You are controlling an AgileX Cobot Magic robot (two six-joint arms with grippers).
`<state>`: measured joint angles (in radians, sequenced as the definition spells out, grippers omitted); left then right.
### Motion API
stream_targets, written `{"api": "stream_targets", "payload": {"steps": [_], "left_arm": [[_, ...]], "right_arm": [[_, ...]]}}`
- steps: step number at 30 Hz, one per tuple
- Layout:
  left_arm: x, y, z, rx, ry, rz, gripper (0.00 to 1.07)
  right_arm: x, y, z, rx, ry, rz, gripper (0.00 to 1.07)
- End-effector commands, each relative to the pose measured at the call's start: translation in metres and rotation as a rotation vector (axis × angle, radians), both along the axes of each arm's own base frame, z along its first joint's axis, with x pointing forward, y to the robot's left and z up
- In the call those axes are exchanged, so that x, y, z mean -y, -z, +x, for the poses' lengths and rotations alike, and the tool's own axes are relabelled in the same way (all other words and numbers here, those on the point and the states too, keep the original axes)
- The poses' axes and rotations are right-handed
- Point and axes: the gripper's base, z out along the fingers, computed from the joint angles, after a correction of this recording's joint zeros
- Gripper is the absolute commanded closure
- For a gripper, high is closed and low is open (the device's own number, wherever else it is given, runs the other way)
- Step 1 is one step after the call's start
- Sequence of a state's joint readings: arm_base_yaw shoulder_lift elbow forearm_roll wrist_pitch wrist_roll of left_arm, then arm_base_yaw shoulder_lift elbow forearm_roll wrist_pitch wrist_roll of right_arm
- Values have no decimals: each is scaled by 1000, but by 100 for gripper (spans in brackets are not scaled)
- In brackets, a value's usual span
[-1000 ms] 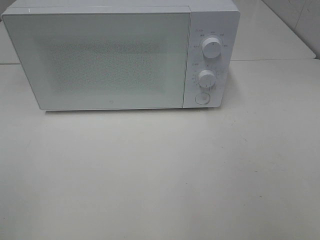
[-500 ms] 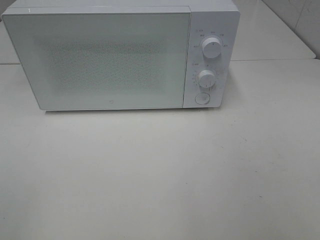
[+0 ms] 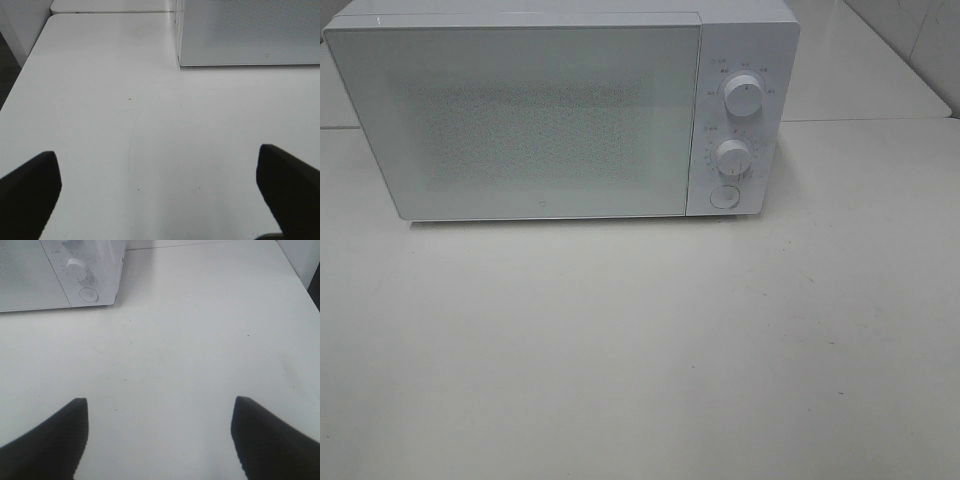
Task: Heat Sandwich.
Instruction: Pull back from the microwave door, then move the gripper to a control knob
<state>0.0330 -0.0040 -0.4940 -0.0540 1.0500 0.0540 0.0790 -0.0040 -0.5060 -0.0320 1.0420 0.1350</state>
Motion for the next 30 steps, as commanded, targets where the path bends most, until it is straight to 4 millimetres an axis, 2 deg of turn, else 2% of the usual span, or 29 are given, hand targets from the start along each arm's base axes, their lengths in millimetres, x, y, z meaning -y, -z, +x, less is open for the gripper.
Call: {"api": "stream_targets", "payload": {"steps": [1,25,30], "left_arm": [[1,0,-3,32,5,-6,7],[1,0,-3,32,5,-6,7],[1,0,-3,32,5,-6,7]], "right_arm": [[0,0,-2,23,12,1,31],[0,0,-2,23,12,1,31],[0,-13,-2,76,11,4,31]]}}
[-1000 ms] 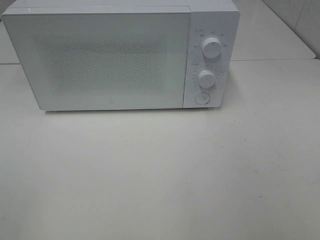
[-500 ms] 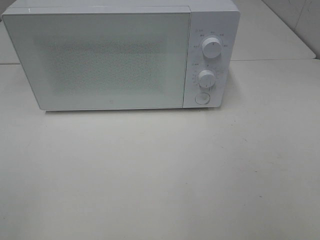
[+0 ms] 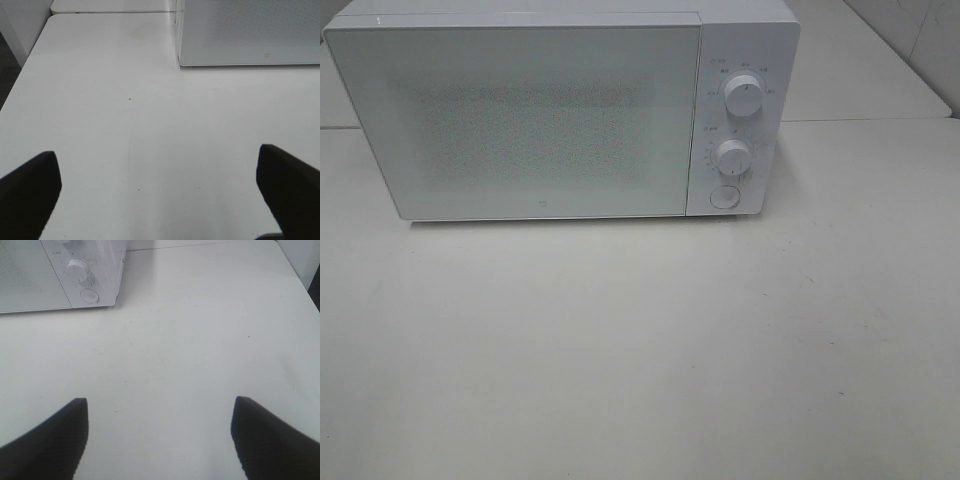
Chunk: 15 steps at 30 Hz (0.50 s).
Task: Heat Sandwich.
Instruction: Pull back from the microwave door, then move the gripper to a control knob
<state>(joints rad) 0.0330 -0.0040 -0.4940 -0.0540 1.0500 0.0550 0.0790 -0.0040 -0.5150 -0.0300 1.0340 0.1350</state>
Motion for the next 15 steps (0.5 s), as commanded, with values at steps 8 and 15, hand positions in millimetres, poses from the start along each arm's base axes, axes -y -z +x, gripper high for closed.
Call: {"api": "stream_targets", "payload": {"steps": [8,15], "left_arm": [[1,0,-3,32,4,-7,7],[1,0,-3,32,4,-7,7]], "right_arm": [[-1,-22,22,37,11,-4,31],[0,-20,47,-79,26,-52,31]]}}
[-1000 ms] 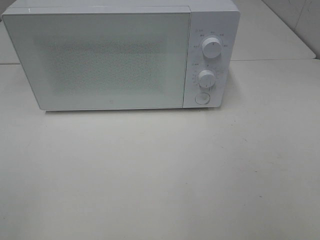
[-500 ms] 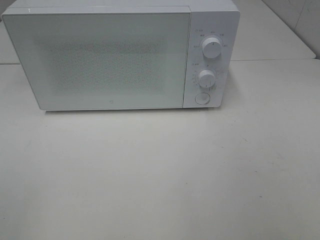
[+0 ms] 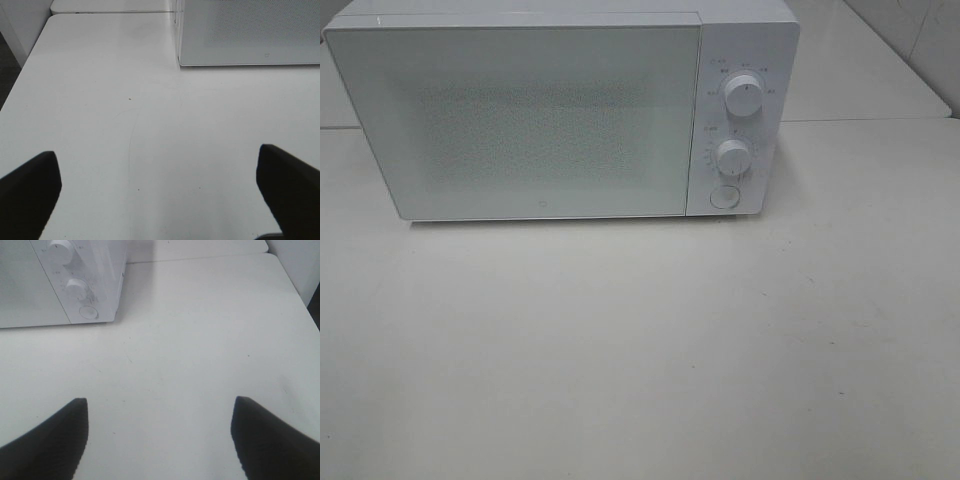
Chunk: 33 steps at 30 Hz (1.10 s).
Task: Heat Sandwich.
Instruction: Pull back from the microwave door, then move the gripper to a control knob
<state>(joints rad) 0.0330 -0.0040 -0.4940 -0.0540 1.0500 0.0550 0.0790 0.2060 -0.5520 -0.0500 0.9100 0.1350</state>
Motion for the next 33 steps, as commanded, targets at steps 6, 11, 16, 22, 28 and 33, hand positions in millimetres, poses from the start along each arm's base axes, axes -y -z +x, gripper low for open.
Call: {"api": "stream_targets", "payload": {"steps": [6,11,16,22,28,33], "left_arm": [[1,0,-3,32,4,-7,7],[1,0,-3,32,4,-7,7],[1,0,-3,32,4,-7,7],[1,0,-3,32,4,-7,7],[1,0,-3,32,4,-7,7],[1,0,-3,32,4,-7,7]], "right_arm": [[0,-4,37,-40,17,-29,31],[-2,-4,57,-43,4,-41,31],[-6,-3,81,-14,-8,-22,29],[-8,1,103,-17,-14,-22,27],[-11,9,133,4,-21,-14,25],[-14,19,154,65,-34,-7,26]]}}
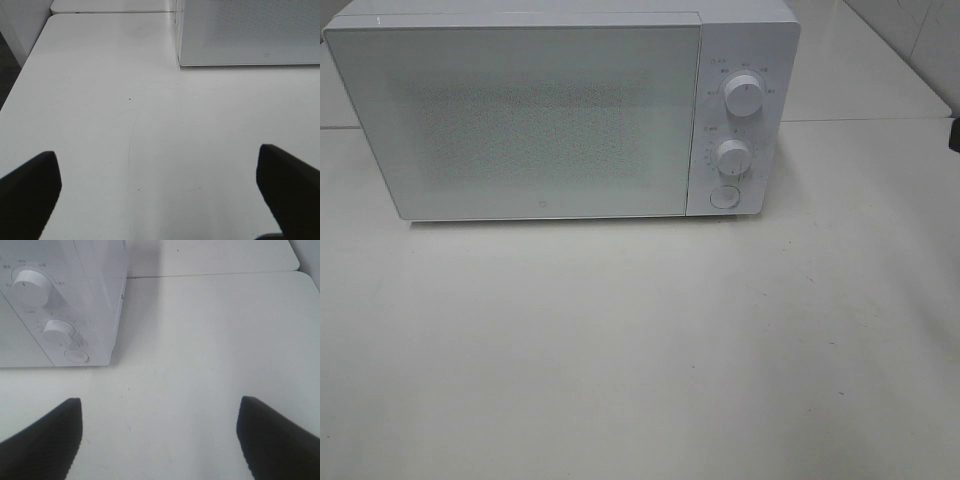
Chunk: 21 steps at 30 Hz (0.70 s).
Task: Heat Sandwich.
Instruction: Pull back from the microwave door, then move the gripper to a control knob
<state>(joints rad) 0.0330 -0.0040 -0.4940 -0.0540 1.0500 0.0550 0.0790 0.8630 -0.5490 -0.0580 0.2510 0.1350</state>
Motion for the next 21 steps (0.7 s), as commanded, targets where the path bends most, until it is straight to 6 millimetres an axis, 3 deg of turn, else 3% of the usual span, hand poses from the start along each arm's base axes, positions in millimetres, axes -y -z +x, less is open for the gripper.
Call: {"api": "stream_targets", "payload": {"steps": [1,17,21], "left_arm": [[1,0,-3,32,4,-7,7],[1,0,-3,32,4,-7,7],[1,0,-3,32,4,-7,7]], "right_arm": [[-1,11,14,104,-6,10,26],[3,68,20,283,69,67,26],[-8,77,20,311,60,99,27]]}}
